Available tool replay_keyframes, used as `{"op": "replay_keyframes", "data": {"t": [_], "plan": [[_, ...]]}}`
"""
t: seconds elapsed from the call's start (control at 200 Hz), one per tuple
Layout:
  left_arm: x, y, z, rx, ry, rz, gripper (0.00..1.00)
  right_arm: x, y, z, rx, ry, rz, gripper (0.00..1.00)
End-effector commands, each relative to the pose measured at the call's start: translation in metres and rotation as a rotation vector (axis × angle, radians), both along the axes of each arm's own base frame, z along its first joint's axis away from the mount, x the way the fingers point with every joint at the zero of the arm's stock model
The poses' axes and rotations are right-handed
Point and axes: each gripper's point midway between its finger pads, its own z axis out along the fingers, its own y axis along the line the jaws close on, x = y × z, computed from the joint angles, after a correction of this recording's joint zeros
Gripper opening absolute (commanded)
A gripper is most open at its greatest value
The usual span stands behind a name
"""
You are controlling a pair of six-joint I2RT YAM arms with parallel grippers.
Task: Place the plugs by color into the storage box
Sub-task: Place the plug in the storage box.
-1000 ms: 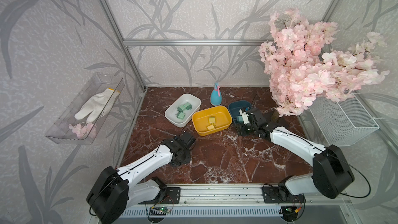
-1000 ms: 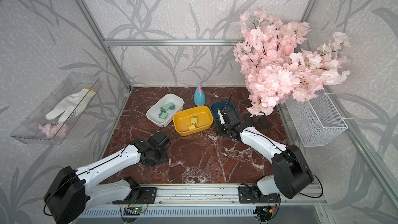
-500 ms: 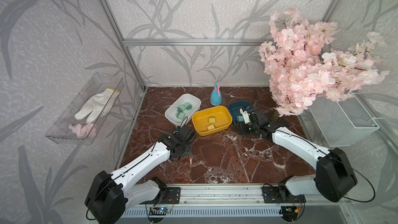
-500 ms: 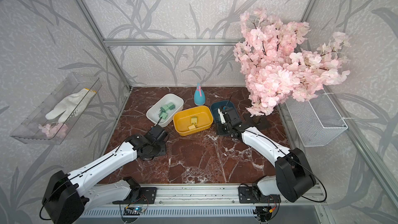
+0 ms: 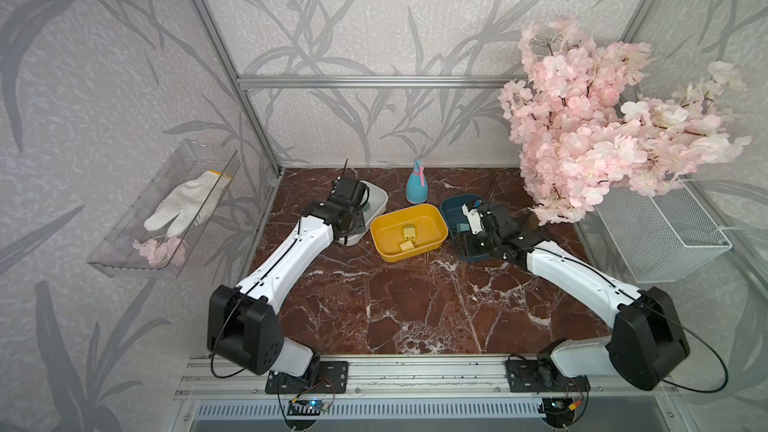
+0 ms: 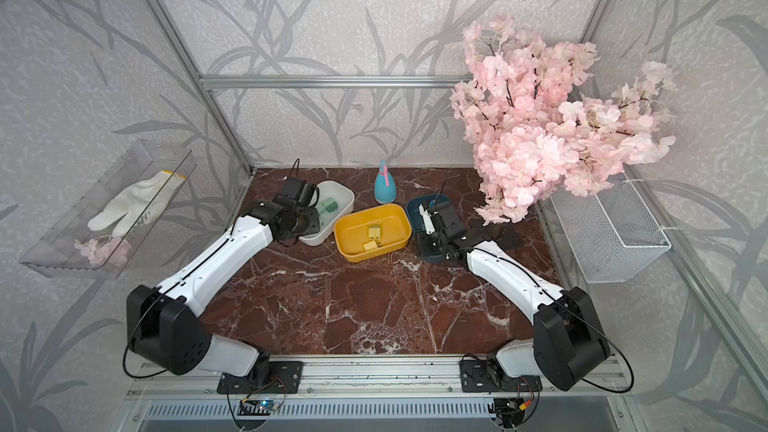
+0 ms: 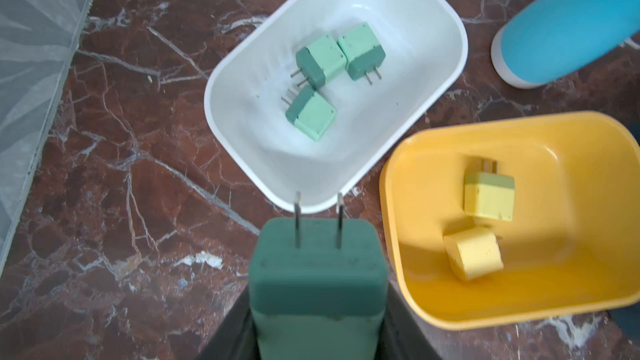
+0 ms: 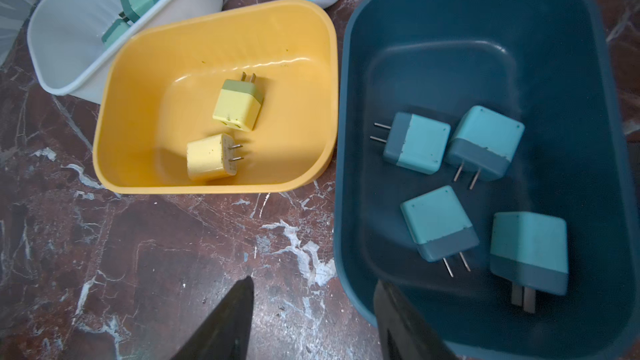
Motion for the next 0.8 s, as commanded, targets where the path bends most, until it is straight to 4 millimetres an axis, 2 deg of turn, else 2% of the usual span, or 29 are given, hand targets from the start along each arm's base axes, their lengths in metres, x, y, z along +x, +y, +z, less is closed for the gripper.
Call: {"op": "replay_keyframes", "data": {"t": [0.0, 0.095, 0.185, 0.385, 0.51, 0.615, 0.795], "plan": [[0.032, 0.002, 0.005, 0.002, -0.016, -0.023, 0.24, 0.002, 0.01, 0.016, 0.018, -0.005, 0.031, 0.6], [0.055, 0.008, -0.003, 0.043, 0.013, -0.024, 0.24, 0.0, 0.012, 0.022, 0.029, -0.018, 0.029, 0.6], [0.072, 0.014, -0.011, 0.047, 0.064, -0.022, 0.24, -0.004, 0.01, 0.018, 0.04, -0.018, 0.011, 0.6], [0.092, 0.014, -0.039, 0.002, 0.13, -0.036, 0.25, -0.02, 0.009, 0.013, 0.036, 0.037, -0.001, 0.6], [0.099, 0.019, -0.052, 0.024, 0.156, -0.031, 0.25, -0.03, -0.001, 0.007, 0.041, 0.006, -0.039, 0.6], [0.107, 0.026, -0.06, 0.041, 0.161, -0.007, 0.25, -0.042, -0.013, -0.004, 0.042, -0.006, -0.068, 0.6], [0.108, -0.003, -0.082, -0.11, 0.217, -0.023, 0.25, -0.055, -0.023, -0.022, -0.002, 0.024, -0.064, 0.6]]}}
